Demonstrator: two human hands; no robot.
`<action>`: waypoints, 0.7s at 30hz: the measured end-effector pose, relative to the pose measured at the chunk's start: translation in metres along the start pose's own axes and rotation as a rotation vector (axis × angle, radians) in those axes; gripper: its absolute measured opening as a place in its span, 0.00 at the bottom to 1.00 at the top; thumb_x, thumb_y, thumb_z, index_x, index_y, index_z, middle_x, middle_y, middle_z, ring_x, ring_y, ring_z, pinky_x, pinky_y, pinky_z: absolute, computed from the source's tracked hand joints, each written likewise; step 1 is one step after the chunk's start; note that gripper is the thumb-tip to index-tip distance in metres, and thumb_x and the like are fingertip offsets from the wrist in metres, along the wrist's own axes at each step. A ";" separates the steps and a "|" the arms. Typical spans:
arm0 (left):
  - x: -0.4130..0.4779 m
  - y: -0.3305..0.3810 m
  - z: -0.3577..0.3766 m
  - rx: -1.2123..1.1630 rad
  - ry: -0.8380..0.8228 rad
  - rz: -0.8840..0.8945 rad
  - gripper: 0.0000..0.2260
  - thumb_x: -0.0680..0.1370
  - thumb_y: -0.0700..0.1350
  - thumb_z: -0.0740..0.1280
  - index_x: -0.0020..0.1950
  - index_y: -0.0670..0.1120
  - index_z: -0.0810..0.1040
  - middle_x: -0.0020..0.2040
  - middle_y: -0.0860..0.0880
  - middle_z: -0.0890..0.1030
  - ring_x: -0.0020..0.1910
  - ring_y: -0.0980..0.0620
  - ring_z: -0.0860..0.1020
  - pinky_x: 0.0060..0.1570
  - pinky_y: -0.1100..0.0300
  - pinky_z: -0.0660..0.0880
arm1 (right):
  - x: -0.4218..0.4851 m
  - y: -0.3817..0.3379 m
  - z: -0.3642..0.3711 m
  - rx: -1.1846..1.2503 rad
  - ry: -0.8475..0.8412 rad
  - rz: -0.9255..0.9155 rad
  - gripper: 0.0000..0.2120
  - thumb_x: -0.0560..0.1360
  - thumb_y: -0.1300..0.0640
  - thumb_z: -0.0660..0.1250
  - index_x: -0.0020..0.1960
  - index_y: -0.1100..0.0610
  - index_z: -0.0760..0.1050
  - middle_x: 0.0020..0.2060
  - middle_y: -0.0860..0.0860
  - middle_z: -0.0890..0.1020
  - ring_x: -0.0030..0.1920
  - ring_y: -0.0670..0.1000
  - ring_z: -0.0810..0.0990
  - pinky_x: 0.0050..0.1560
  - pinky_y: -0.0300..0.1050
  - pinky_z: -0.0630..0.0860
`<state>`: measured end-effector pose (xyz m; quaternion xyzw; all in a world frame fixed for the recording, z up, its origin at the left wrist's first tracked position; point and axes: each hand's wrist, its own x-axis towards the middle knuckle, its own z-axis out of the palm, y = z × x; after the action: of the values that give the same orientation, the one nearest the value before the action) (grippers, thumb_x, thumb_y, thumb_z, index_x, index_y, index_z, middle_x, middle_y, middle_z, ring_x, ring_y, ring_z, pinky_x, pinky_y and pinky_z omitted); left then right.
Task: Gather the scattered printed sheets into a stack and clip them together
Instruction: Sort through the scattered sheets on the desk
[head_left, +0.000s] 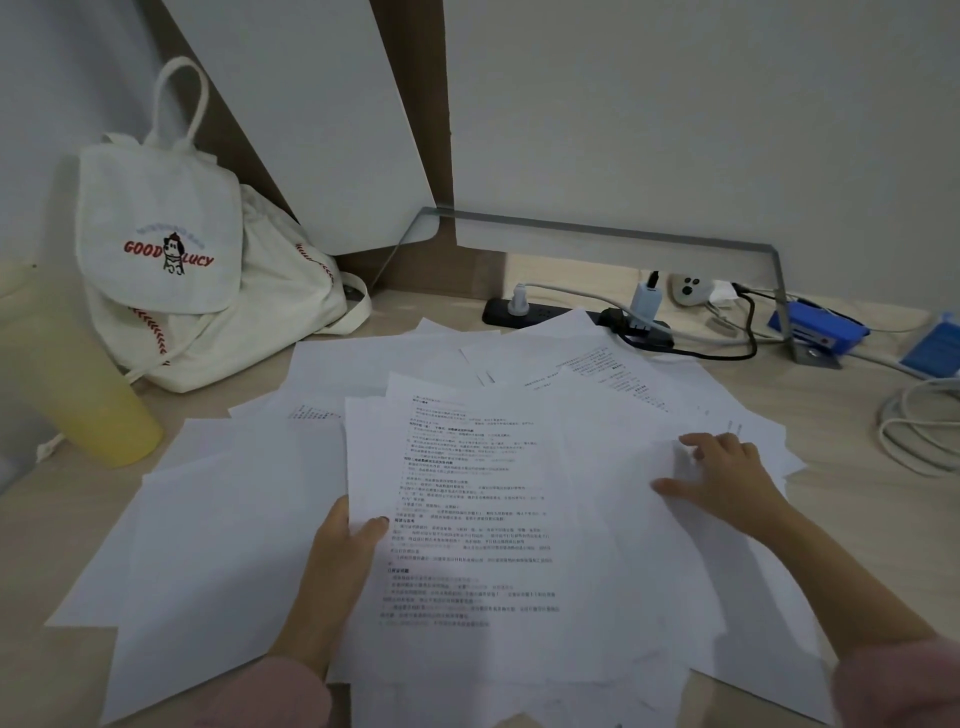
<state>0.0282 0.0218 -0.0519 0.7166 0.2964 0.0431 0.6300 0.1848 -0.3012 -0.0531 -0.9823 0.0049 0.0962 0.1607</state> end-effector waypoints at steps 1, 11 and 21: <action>0.000 -0.001 0.000 -0.002 -0.001 -0.002 0.09 0.78 0.37 0.61 0.58 0.45 0.73 0.50 0.47 0.78 0.44 0.52 0.76 0.42 0.58 0.70 | 0.002 -0.001 -0.001 -0.030 0.001 0.006 0.37 0.65 0.38 0.71 0.67 0.54 0.66 0.62 0.57 0.71 0.64 0.59 0.65 0.64 0.51 0.63; 0.004 -0.006 0.001 0.005 0.007 -0.007 0.08 0.79 0.39 0.61 0.56 0.46 0.73 0.49 0.49 0.79 0.49 0.47 0.77 0.51 0.54 0.71 | -0.006 -0.006 -0.006 -0.058 0.273 -0.036 0.10 0.75 0.55 0.64 0.50 0.61 0.76 0.47 0.59 0.81 0.49 0.60 0.74 0.50 0.51 0.68; 0.003 -0.008 0.002 -0.008 0.016 0.010 0.08 0.79 0.39 0.60 0.57 0.46 0.73 0.51 0.47 0.79 0.50 0.47 0.77 0.50 0.53 0.71 | -0.031 -0.037 -0.063 0.370 0.810 -0.029 0.08 0.77 0.57 0.60 0.50 0.59 0.76 0.43 0.53 0.80 0.46 0.59 0.78 0.56 0.60 0.72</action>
<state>0.0284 0.0220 -0.0608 0.7151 0.2975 0.0530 0.6303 0.1673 -0.2867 0.0233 -0.8955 0.0708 -0.3009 0.3201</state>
